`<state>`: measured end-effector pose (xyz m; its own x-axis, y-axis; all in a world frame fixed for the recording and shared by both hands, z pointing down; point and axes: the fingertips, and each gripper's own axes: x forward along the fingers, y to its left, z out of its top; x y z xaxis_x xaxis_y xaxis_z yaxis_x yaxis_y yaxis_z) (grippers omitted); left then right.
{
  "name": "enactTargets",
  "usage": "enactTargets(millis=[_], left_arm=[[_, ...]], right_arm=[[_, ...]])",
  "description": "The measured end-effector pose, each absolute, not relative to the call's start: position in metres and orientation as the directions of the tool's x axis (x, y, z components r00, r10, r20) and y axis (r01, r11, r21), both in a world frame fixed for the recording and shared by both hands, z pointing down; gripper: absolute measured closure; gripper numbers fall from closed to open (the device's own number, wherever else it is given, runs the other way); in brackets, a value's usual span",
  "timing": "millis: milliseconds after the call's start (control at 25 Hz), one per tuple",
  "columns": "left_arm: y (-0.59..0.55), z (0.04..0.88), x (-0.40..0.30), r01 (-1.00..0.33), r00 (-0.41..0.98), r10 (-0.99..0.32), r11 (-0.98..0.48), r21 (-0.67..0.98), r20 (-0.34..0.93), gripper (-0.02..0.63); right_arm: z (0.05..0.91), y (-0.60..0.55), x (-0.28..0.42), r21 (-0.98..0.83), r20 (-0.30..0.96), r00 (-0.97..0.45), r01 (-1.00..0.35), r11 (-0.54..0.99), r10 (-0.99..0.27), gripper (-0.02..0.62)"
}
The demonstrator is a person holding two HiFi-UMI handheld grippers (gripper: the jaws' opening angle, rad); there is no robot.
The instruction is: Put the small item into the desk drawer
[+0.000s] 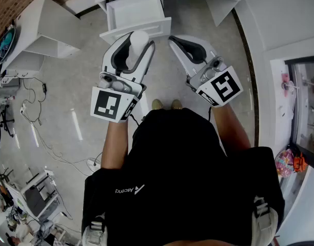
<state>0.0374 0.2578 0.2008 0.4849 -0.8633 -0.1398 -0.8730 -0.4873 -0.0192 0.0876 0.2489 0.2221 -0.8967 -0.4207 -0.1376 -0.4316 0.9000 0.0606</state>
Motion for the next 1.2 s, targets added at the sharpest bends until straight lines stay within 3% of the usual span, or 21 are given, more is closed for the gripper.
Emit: enactTargets(millis=[1200], left_arm=[[0.222, 0.209, -0.076, -0.853, 0.516, -0.840, -0.522, -0.015, -0.170, 0.428]], right_arm=[[0.233, 0.212, -0.005, 0.073, -0.106, -0.859, -0.510, 0.857, -0.502, 0.595]])
